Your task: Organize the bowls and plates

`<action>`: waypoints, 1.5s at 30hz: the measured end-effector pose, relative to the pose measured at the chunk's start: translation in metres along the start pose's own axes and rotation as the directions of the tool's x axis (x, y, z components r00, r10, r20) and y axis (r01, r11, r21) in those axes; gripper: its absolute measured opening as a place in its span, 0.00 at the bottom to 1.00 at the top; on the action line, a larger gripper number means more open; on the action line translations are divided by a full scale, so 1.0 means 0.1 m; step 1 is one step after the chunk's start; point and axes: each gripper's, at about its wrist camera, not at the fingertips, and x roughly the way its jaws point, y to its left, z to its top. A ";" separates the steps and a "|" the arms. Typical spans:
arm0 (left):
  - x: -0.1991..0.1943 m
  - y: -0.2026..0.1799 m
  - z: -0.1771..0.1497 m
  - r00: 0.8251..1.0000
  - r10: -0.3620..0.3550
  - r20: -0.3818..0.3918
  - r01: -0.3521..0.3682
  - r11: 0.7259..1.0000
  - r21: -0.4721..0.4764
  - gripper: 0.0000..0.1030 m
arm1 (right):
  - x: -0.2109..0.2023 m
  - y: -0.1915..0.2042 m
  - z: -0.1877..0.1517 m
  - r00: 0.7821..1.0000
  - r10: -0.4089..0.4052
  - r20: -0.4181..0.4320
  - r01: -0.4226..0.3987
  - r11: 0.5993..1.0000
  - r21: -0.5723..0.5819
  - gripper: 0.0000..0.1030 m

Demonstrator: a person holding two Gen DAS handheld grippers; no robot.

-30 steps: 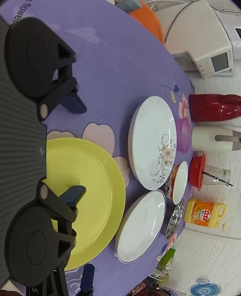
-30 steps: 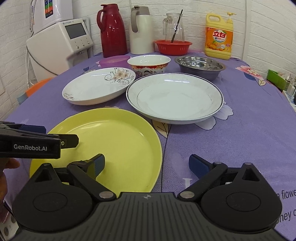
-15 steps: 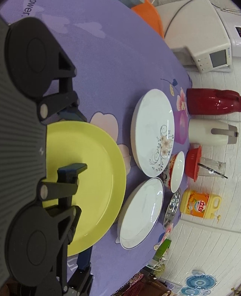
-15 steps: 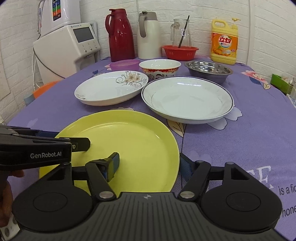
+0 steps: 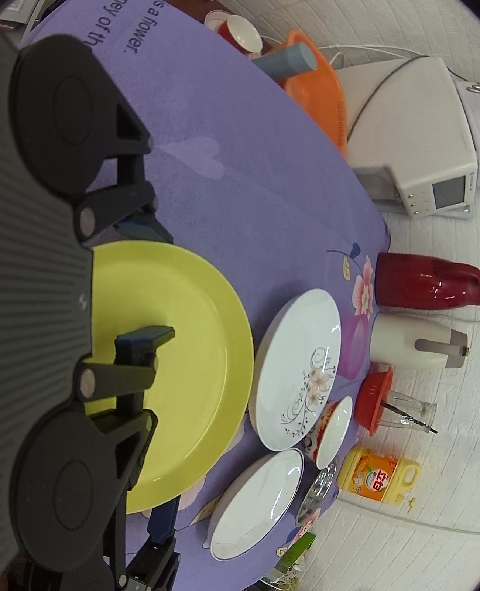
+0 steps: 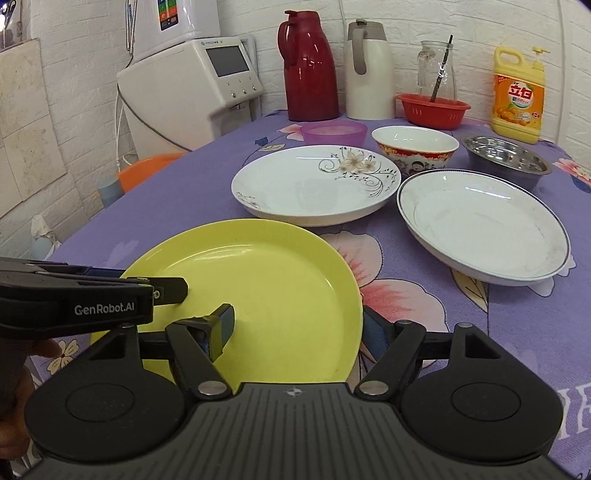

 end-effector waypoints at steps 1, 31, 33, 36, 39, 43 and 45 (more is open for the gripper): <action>0.03 0.00 0.01 1.000 -0.001 -0.001 0.001 1.000 0.001 0.30 | 0.02 -0.01 0.01 1.000 -0.001 -0.003 0.001 1.000 0.004 1.00; 0.27 0.39 0.87 0.991 -0.032 0.129 0.046 0.993 -0.108 0.73 | 0.47 -0.61 0.98 0.997 0.010 0.073 -0.008 1.000 -0.029 1.00; 0.32 0.41 0.87 0.992 -0.038 0.121 0.051 0.992 -0.112 0.73 | 0.66 -0.69 1.06 0.999 0.005 0.046 -0.004 1.000 -0.018 1.00; 0.42 0.45 0.87 0.994 -0.039 0.100 0.051 0.992 -0.118 0.73 | 0.86 -0.74 1.12 1.000 0.020 0.016 -0.020 1.000 -0.022 1.00; 0.52 0.51 0.89 0.996 -0.036 0.081 0.046 0.990 -0.132 0.73 | 0.99 -0.76 1.16 1.000 0.021 -0.015 -0.022 0.999 -0.026 1.00; 0.64 0.54 0.95 0.997 -0.039 0.069 0.048 0.990 -0.135 0.73 | 1.15 -0.72 1.19 0.996 0.058 -0.071 -0.059 0.998 -0.008 1.00; 0.69 0.53 0.98 0.998 -0.035 0.060 0.042 0.991 -0.130 0.73 | 1.19 -0.65 1.20 0.997 0.033 -0.075 -0.034 0.999 -0.013 1.00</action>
